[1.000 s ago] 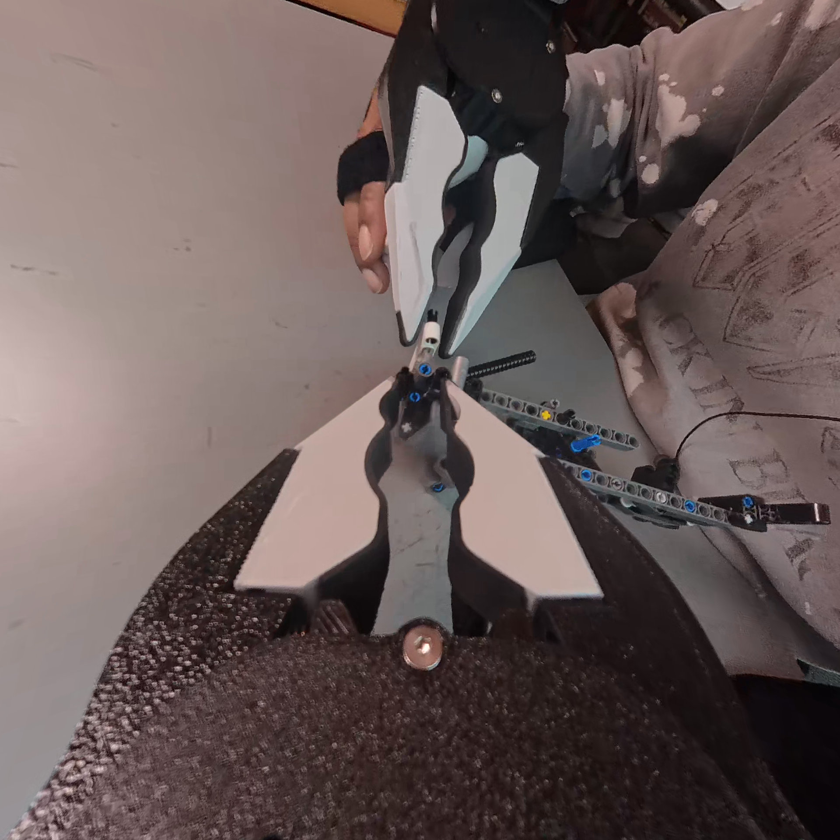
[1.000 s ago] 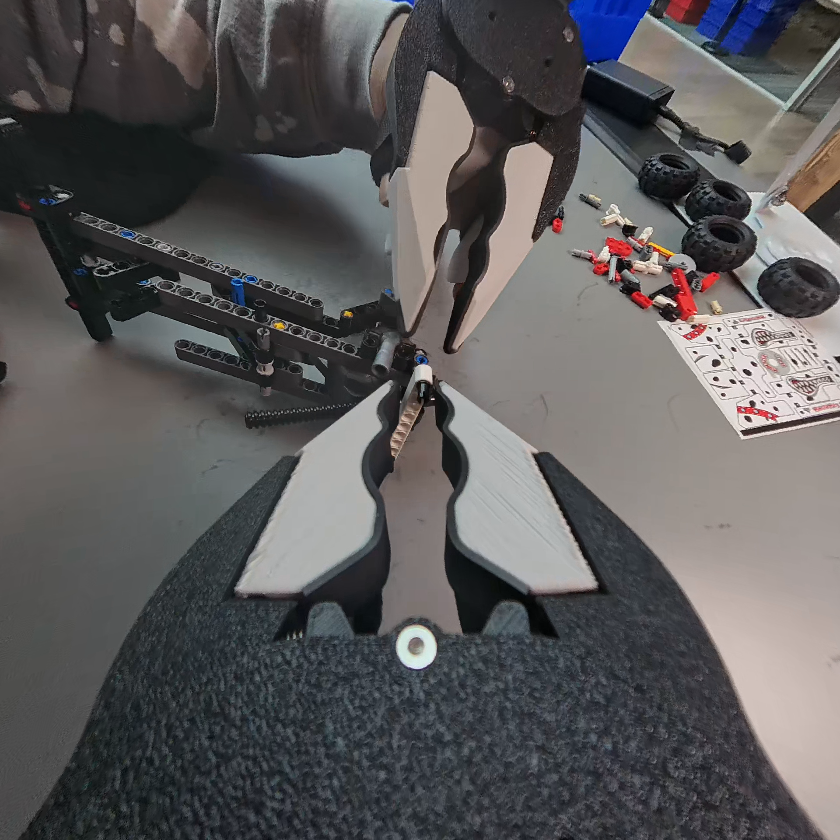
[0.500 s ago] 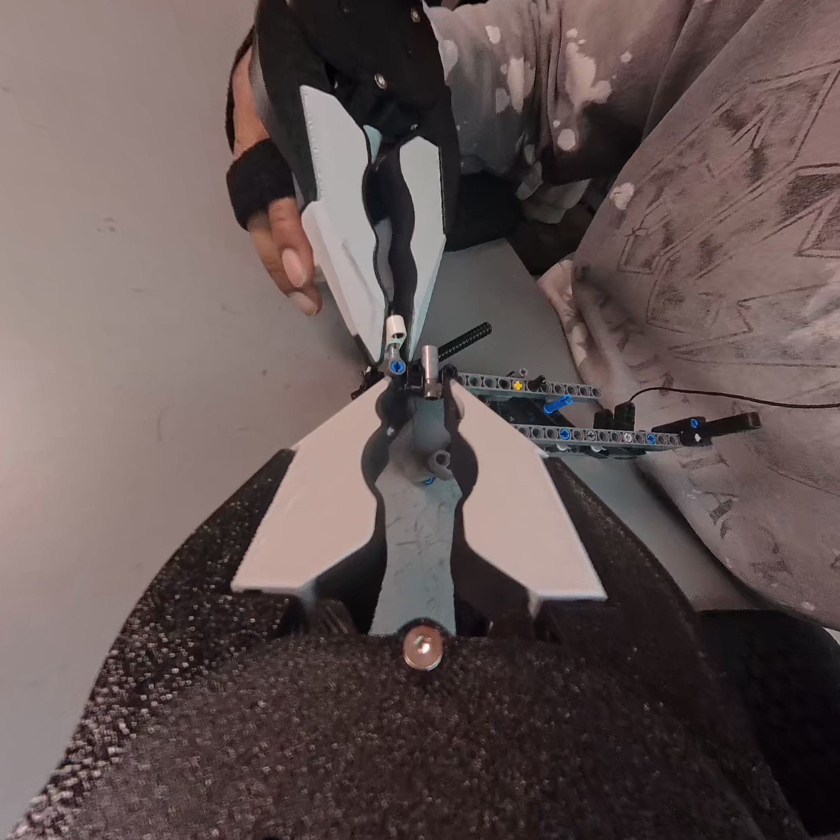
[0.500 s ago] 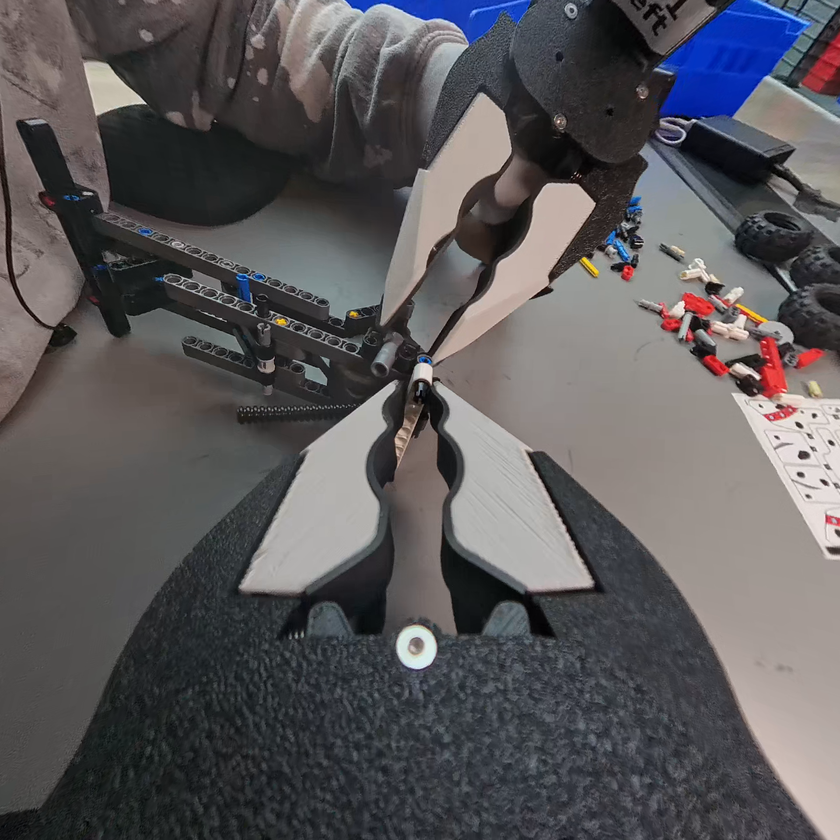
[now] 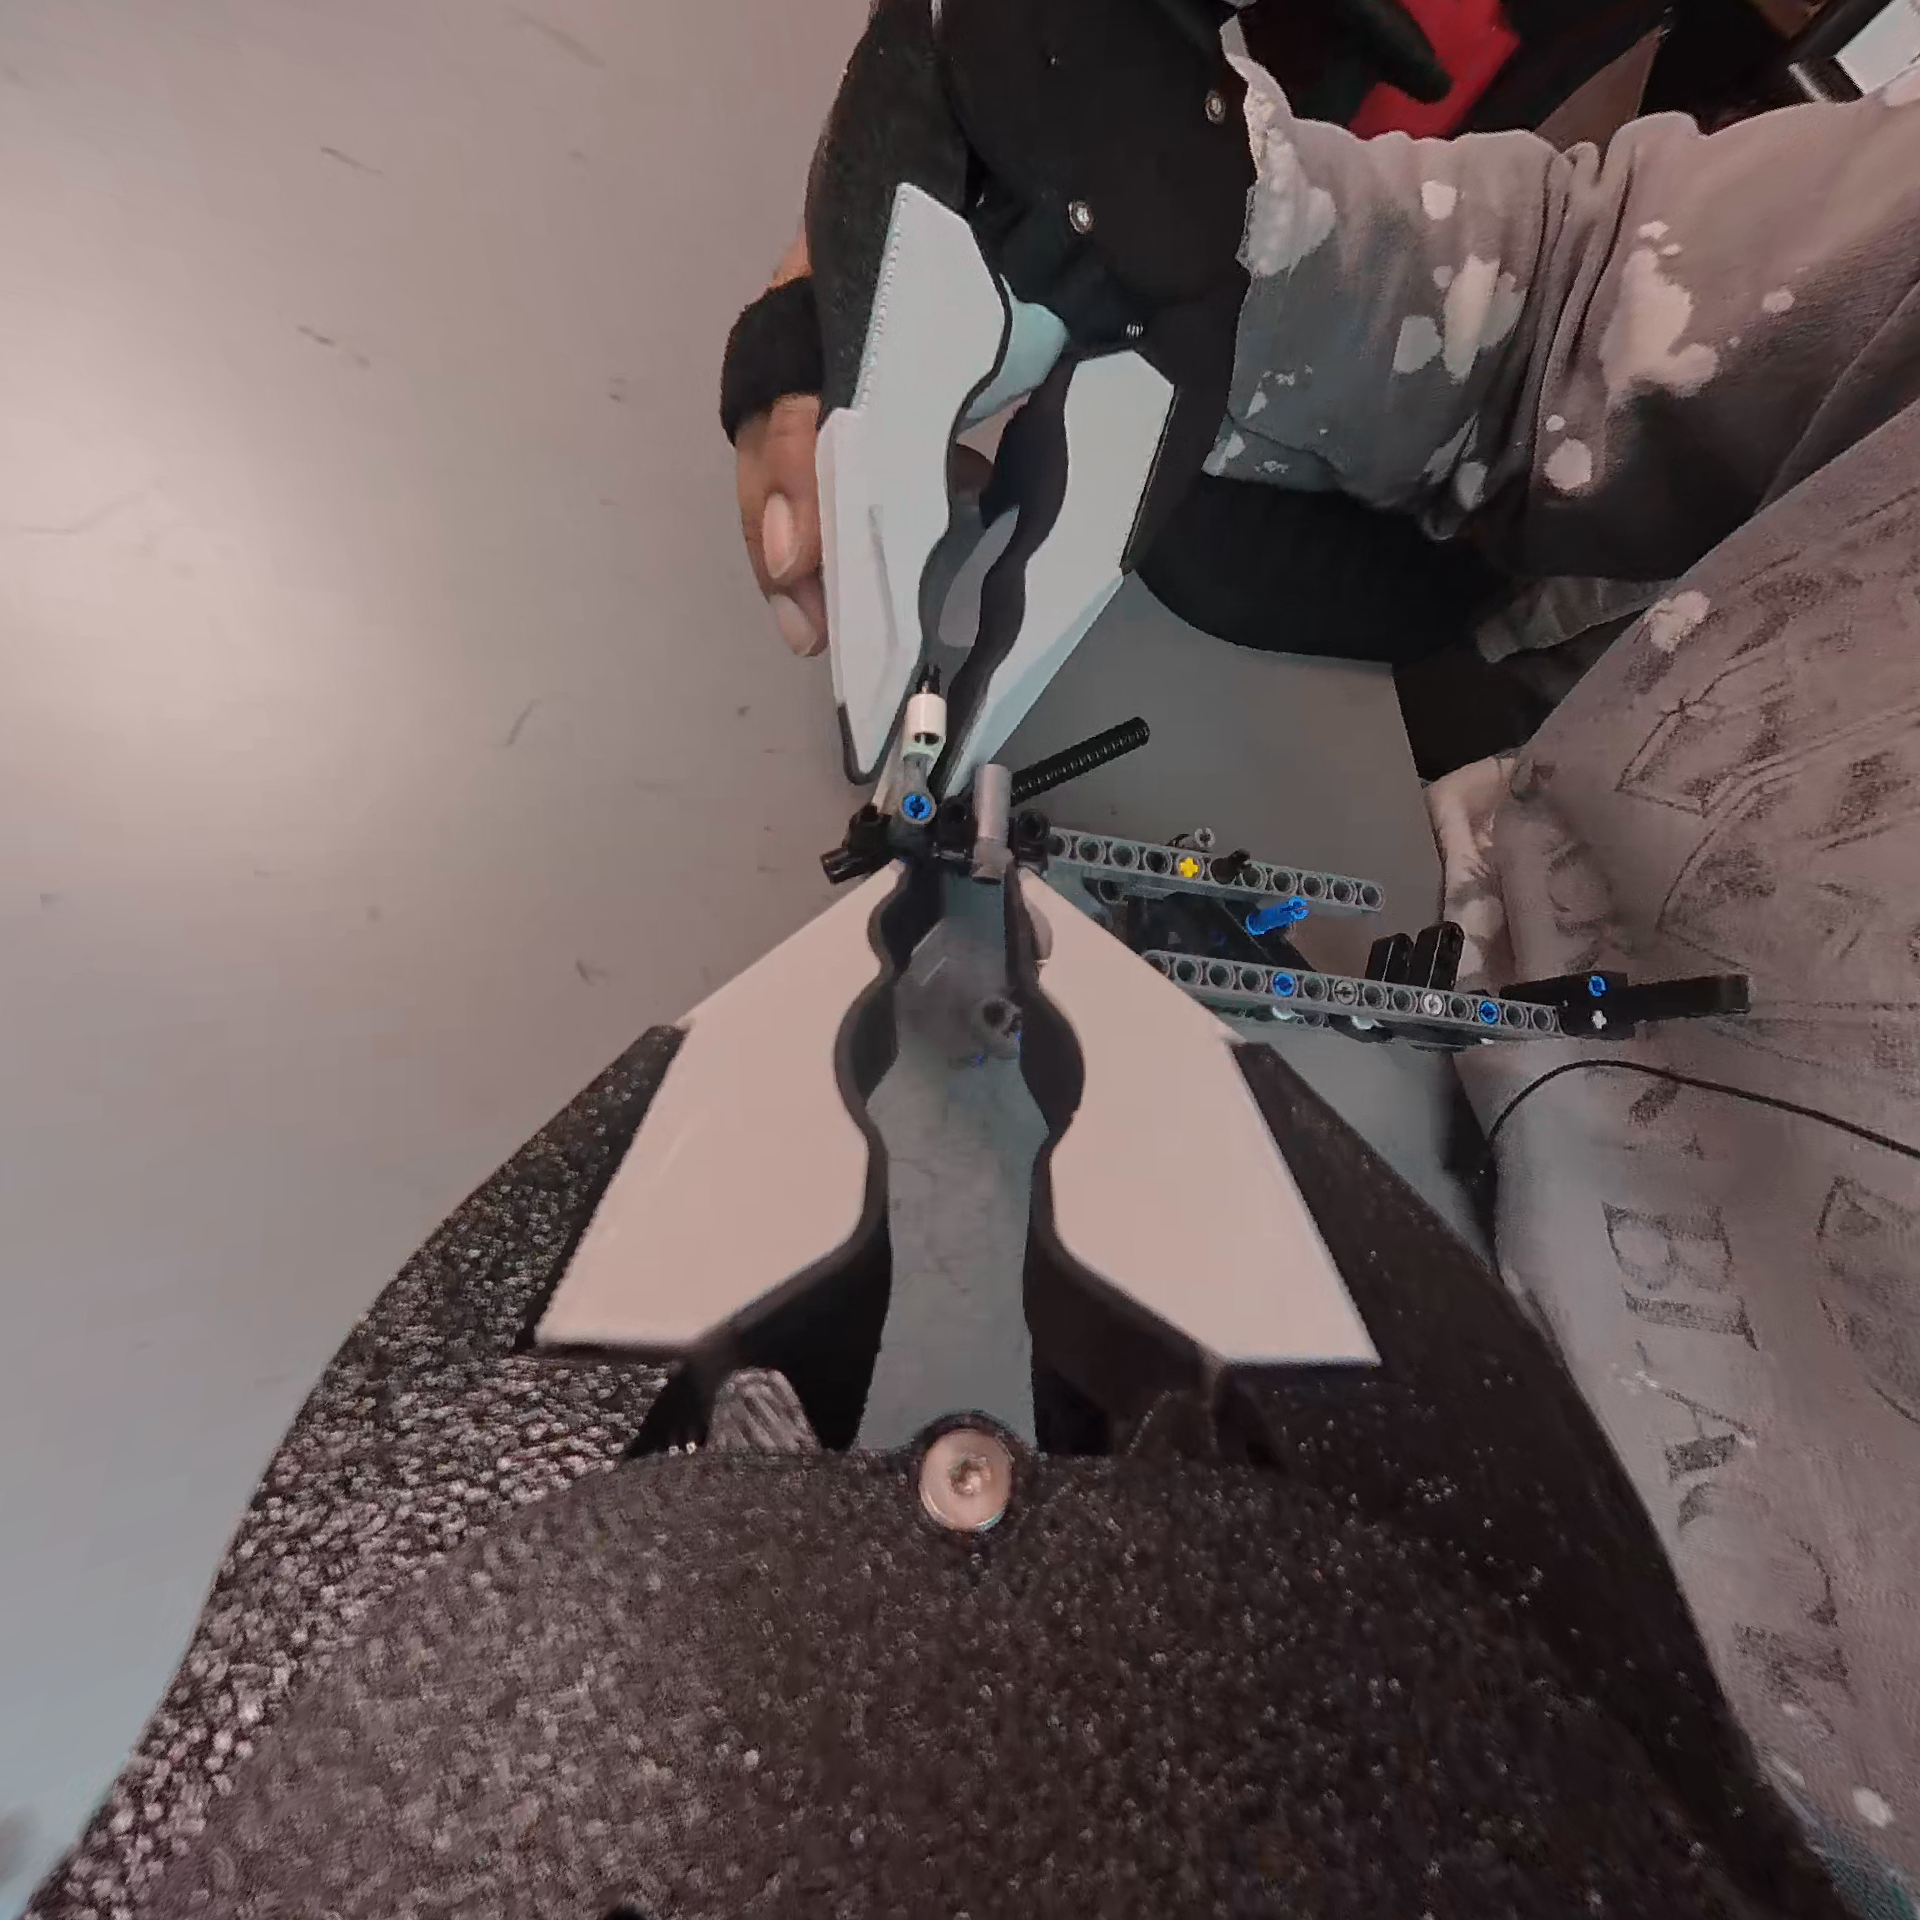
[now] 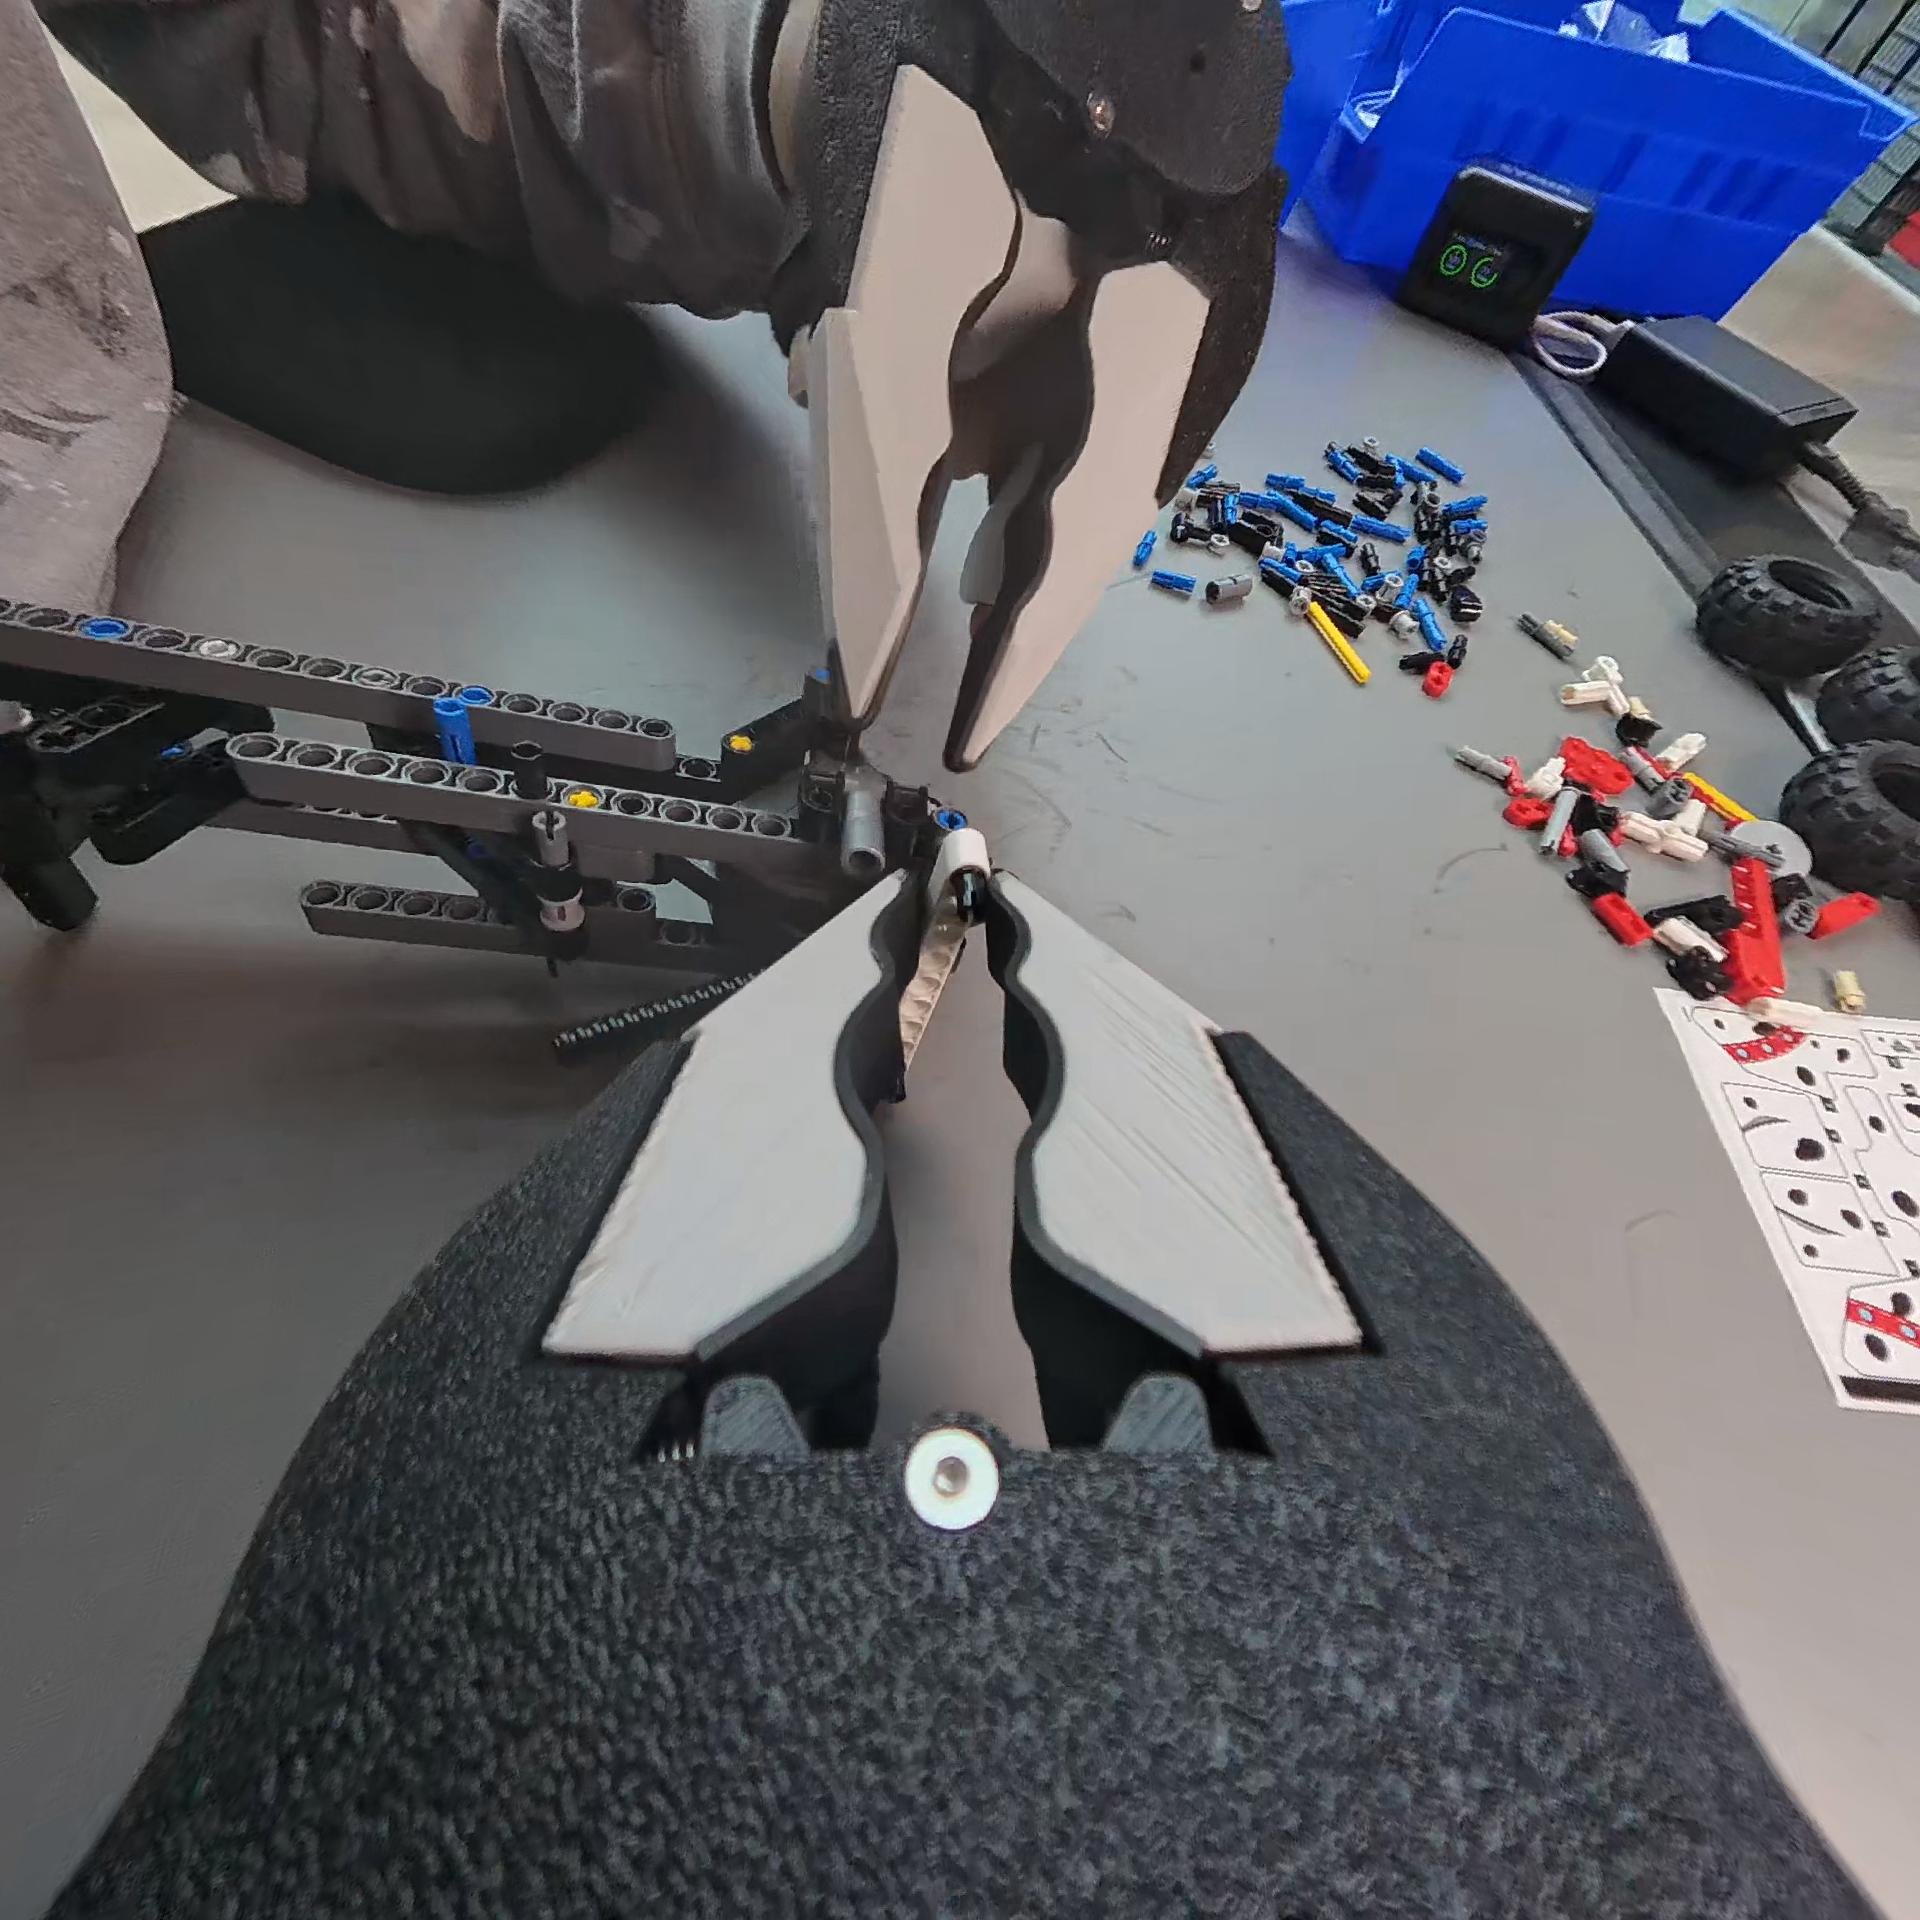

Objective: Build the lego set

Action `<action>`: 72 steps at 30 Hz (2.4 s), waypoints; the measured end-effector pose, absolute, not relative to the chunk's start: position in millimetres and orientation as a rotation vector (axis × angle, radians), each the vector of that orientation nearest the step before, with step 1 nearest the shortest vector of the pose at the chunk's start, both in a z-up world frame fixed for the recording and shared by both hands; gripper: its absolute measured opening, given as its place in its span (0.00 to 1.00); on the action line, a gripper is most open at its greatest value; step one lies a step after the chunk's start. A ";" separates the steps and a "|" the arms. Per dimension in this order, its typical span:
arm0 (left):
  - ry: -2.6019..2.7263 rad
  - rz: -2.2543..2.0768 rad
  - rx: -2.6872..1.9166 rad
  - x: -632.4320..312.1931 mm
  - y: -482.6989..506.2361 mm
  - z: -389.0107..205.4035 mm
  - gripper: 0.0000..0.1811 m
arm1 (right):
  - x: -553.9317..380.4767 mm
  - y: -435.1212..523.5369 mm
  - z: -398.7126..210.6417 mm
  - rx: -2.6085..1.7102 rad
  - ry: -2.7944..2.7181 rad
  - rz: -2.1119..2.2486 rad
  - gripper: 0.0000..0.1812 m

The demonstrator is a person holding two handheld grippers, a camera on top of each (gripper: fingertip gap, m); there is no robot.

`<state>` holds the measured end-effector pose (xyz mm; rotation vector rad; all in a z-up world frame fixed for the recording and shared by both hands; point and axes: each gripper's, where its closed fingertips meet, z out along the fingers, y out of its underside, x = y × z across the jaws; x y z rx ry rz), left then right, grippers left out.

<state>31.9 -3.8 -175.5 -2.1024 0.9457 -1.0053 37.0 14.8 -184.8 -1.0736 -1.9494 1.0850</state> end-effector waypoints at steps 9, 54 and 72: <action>1.139 -1.095 -1.881 30.0 15.0 -176.0 0.09 | 44.7 19.3 -181.2 -1.164 -1.954 1.107 0.07; 1.264 -1.085 -1.786 54.2 -16.4 -178.6 0.01 | 54.3 -14.3 -183.7 -1.172 -2.026 1.385 0.03; 1.203 -1.043 -1.774 54.3 -16.0 -178.6 0.00 | 54.0 -15.4 -183.9 -1.150 -2.022 1.356 0.04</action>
